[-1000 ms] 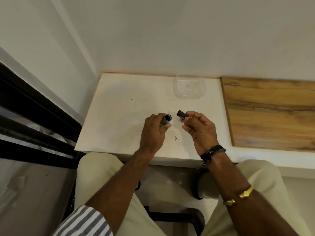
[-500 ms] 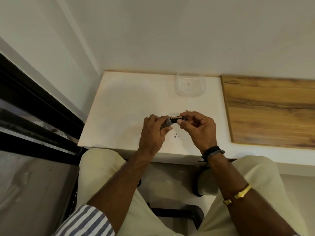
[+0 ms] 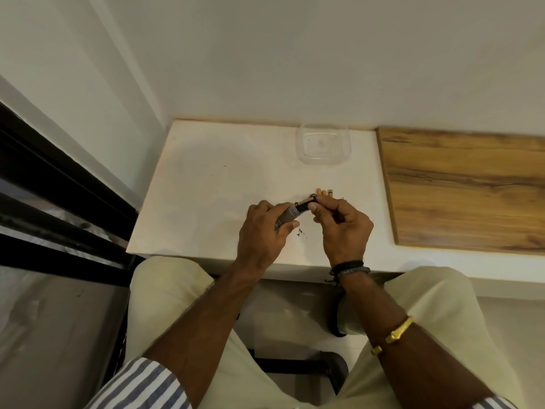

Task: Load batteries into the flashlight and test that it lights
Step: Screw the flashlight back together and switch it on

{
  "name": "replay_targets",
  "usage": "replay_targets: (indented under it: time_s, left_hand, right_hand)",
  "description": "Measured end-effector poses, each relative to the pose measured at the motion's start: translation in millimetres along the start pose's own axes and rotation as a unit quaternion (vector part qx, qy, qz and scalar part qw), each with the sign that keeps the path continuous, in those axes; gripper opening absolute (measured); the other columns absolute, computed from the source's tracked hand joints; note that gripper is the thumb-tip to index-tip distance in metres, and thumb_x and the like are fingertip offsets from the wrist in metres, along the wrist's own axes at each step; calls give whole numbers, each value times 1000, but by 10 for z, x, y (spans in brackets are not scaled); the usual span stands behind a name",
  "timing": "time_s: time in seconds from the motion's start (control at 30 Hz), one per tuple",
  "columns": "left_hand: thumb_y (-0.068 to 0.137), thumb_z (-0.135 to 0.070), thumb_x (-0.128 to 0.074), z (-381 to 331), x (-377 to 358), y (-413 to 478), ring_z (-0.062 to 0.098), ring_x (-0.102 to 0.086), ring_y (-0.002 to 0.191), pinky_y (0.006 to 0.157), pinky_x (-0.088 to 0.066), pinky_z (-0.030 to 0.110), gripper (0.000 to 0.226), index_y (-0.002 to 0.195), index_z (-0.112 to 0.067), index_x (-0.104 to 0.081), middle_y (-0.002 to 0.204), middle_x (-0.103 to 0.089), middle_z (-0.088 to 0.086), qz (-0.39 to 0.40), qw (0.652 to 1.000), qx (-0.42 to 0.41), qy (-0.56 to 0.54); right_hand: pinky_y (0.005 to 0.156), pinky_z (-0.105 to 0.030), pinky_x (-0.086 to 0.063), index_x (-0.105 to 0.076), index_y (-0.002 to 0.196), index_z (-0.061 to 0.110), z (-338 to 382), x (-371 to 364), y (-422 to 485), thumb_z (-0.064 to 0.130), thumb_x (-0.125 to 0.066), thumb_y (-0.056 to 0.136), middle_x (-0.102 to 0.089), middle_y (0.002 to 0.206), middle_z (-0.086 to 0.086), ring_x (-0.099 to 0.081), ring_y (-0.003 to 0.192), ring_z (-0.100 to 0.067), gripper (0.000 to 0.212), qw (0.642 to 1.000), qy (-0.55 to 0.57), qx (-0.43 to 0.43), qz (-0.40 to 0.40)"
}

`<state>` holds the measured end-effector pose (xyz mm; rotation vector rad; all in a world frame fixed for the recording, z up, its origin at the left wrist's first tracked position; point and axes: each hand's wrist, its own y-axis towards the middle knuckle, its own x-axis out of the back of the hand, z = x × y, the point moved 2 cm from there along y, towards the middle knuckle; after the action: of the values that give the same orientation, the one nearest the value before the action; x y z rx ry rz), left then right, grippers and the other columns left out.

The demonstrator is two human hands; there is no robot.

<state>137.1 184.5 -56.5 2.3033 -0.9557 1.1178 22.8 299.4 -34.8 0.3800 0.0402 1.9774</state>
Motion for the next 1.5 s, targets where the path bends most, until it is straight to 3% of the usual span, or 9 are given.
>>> replay_targets:
  time_s: [0.2, 0.43, 0.63, 0.77, 0.9, 1.03, 1.3, 1.4, 1.5]
  left_hand:
    - [90, -41, -72, -18, 9, 16, 24, -52, 104, 76, -44, 24, 49, 133, -18, -64, 112, -63, 10, -2, 1000, -11, 12]
    - [89, -38, -74, -17, 0, 15, 25, -55, 104, 78, -49, 28, 46, 128, -14, -66, 112, -66, 11, -16, 1000, -8, -11]
    - [89, -40, -74, 75, -26, 41, 22, -54, 100, 79, -42, 24, 47, 126, -13, -66, 111, -66, 10, -16, 999, 20, -31]
    - [90, -40, -73, 142, -35, 49, 21, -53, 99, 79, -42, 25, 44, 124, -13, -66, 109, -65, 9, -14, 999, 29, -44]
    - [89, -41, -73, 165, -37, 55, 20, -52, 97, 77, -43, 25, 41, 118, -12, -68, 106, -65, 8, -24, 998, 33, -47]
    - [89, -41, -74, 179, -49, 70, 19, -51, 97, 75, -41, 24, 39, 114, -13, -68, 105, -64, 7, -25, 998, 29, -50]
    - [88, -41, -75, 166, -65, 90, 15, -48, 96, 75, -40, 23, 40, 117, -14, -68, 106, -65, 6, -27, 998, 29, -51]
    - [87, -41, -75, 124, -61, 71, 15, -48, 95, 76, -40, 23, 42, 118, -13, -68, 107, -66, 8, -21, 998, 21, -52]
    - [87, -41, -75, 83, -50, 36, 14, -47, 95, 76, -39, 23, 43, 118, -12, -68, 107, -66, 8, -18, 999, 12, -48]
  right_hand:
    - [86, -35, -62, -79, 101, 8, -43, -21, 9, 16, -80, 85, -78, 98, -1, -73, 85, -7, 17, 998, -46, -15, 40]
    - [76, -4, -49, -80, 102, 18, -140, -115, -69, 26, -74, 91, -74, 99, 11, -63, 92, 12, 15, 996, -62, -11, 70]
    - [75, -20, -58, -78, 106, 17, -213, -49, 179, 22, -71, 94, -76, 103, 2, -69, 88, -11, 15, 995, -98, -9, 26]
    - [90, -44, -58, -74, 118, 22, -341, -95, 561, 25, -71, 93, -70, 114, -4, -68, 98, -23, 25, 955, -271, -71, 94]
    - [89, -41, -53, -67, 131, 27, -440, -212, 685, 30, -70, 93, -56, 127, -9, -63, 108, -33, 38, 895, -394, -67, 200]
    - [80, -37, -50, -70, 125, 27, -476, -262, 737, 28, -66, 95, -55, 124, -11, -64, 103, -35, 30, 882, -420, -38, 212]
    - [76, -31, -60, -69, 103, 17, -289, -142, 476, 19, -78, 82, -72, 91, 0, -70, 83, -21, 24, 982, -143, -60, 103]
    - [79, -31, -63, -69, 122, 26, -273, -79, 309, 15, -68, 90, -72, 97, -4, -73, 85, -20, 34, 984, 3, -136, 117]
    - [81, -33, -63, -74, 117, 17, -179, -71, 207, 13, -62, 97, -74, 98, -6, -75, 84, -21, 23, 968, 126, -177, 126]
